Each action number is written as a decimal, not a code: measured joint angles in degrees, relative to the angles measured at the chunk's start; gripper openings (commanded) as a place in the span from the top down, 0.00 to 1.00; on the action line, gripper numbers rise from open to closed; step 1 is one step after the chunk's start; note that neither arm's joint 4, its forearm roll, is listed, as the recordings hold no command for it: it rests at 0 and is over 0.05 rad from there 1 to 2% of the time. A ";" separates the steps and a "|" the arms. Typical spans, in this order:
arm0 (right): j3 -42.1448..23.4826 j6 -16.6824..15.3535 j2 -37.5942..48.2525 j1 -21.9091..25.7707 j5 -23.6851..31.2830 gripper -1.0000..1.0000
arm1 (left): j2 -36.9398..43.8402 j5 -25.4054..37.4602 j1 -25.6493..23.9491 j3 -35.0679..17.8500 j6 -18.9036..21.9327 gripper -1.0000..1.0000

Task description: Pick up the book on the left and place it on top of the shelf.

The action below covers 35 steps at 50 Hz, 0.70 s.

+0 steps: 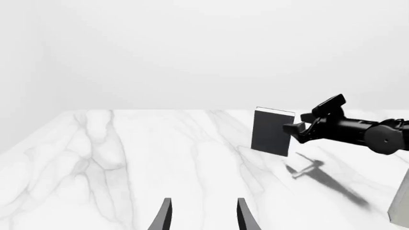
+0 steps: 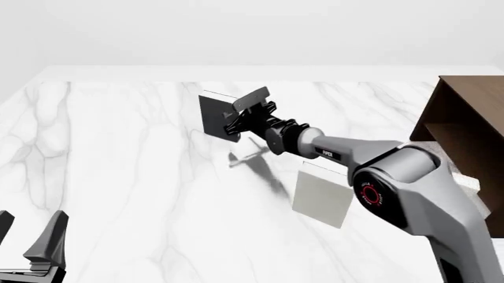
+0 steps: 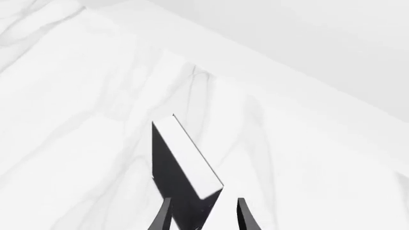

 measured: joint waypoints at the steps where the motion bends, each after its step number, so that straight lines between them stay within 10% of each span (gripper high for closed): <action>1: -0.19 0.03 0.17 0.02 0.05 0.00 | 0.00 0.00 0.00 0.00 0.00 0.00; 35: -6.14 0.58 4.87 0.40 2.08 0.00 | 0.00 0.00 0.00 0.00 0.00 0.00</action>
